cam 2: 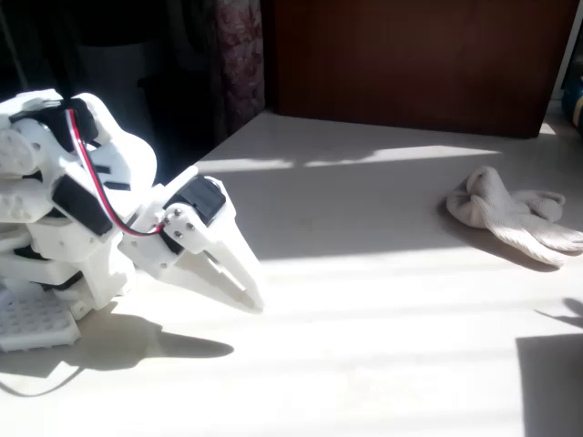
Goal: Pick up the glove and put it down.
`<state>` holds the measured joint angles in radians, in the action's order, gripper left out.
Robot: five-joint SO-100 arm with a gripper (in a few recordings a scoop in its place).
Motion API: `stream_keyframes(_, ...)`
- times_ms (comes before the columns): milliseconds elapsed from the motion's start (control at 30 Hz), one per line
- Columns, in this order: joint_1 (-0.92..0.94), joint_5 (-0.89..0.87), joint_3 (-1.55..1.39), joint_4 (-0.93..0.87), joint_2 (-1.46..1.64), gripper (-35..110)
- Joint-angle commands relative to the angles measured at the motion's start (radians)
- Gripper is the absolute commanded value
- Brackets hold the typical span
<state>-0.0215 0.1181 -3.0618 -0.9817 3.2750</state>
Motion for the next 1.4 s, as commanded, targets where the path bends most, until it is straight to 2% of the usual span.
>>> stream_keyframes(0, 0.005, 0.006, 0.003, 0.012, 0.008, 0)
stream_keyframes(1100, 0.008, -0.003, 0.015, 0.009, 0.008, 0)
stream_keyframes(1367, 0.008, -0.005, 0.167, -0.002, -0.011, 0)
